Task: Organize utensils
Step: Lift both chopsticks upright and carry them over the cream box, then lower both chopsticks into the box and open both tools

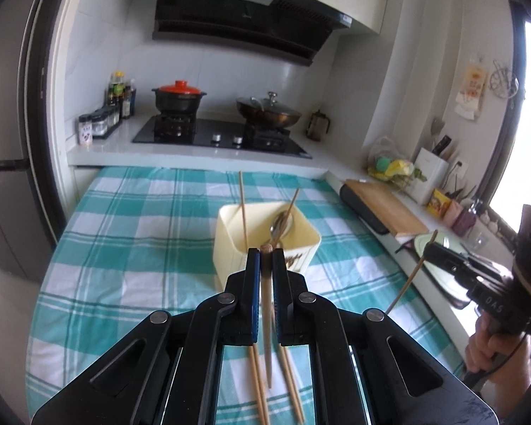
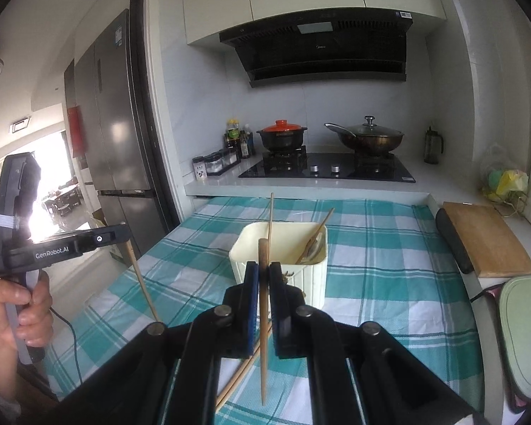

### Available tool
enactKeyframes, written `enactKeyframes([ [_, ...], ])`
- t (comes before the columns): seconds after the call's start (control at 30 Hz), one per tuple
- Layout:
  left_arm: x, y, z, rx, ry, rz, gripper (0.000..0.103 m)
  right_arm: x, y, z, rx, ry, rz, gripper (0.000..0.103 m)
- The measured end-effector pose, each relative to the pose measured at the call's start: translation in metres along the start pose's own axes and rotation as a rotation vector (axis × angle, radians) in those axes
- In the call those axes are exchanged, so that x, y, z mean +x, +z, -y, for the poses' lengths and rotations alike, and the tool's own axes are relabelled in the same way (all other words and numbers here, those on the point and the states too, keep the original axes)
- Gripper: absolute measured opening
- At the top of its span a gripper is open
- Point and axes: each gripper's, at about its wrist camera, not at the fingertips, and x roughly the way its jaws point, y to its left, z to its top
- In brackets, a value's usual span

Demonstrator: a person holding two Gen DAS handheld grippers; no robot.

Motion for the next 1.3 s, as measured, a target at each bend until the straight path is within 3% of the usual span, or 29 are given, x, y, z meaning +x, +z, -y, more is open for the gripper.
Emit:
enactKeyframes([
  [0.3,0.009,0.067,0.014,0.026,-0.026,0.095,0.004,0.017,0.056,0.013,-0.005,-0.001,0.079,0.006],
  [0.5,0.033,0.114,0.025,0.063,0.018,0.169,0.004,0.04,0.103,0.016,-0.023,-0.006,0.145,0.006],
  [0.7,0.082,0.133,0.02,0.044,0.05,0.152,0.004,0.084,0.133,0.023,-0.044,-0.017,0.182,0.006],
  [1.07,0.177,0.105,0.008,0.019,0.07,-0.05,0.004,0.187,0.111,0.058,0.031,0.025,-0.064,0.006],
  [1.3,0.213,0.091,0.004,0.004,0.085,-0.144,0.005,0.23,0.089,0.073,0.105,0.067,-0.201,0.006],
])
